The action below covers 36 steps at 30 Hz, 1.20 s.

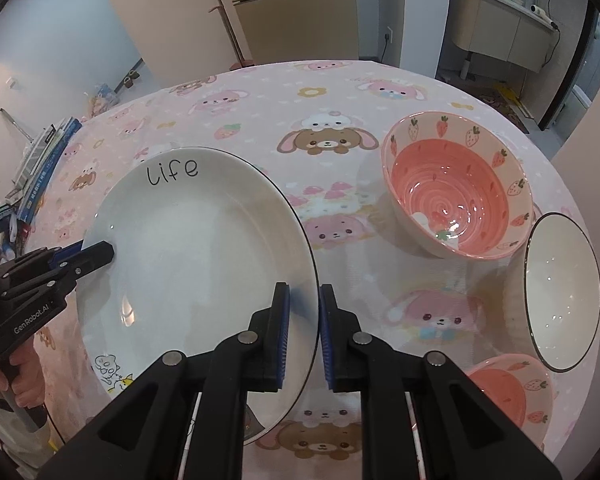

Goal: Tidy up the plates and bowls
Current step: 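Open both tools and release the 'life' plate on the stack, then raise both tools and move them toward the pink strawberry bowl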

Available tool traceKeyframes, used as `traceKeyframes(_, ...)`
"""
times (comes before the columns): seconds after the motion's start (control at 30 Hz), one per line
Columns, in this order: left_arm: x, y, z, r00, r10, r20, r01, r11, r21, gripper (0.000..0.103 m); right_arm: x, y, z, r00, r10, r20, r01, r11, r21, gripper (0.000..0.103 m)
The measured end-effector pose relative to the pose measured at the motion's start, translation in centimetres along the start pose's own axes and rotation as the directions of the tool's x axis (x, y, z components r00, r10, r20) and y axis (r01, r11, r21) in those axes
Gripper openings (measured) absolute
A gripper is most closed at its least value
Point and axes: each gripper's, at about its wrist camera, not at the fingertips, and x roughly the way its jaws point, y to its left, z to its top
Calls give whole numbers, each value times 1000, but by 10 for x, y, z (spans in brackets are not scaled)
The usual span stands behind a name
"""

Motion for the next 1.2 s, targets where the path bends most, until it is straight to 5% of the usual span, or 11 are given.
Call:
traceKeyframes(0.33,1,-3,-11,993,82,82,-86,995,54,20,7,13,-10,997,-74,30,74,997,-20,13)
traceKeyframes(0.7,-8,0,-18,988,54,147,-62,997,45,20,1,18,-19,985,-127,113,129,992,-9,13)
traceKeyframes(1.07,-89,-33,-26,889,32,456,-107,984,140,20,-42,21,-26,945,-185,268,185,982,25,13)
traceKeyframes(1.1,-93,-35,-27,884,19,467,-100,984,150,26,-48,22,-27,938,-192,290,191,981,30,13)
traceKeyframes(1.17,-101,-40,-29,871,-2,491,-88,983,160,81,-59,24,-29,918,-213,334,210,977,45,13)
traceKeyframes(1.2,-106,-41,-31,852,1,524,-97,983,157,90,-65,24,-30,907,-220,359,214,975,55,13)
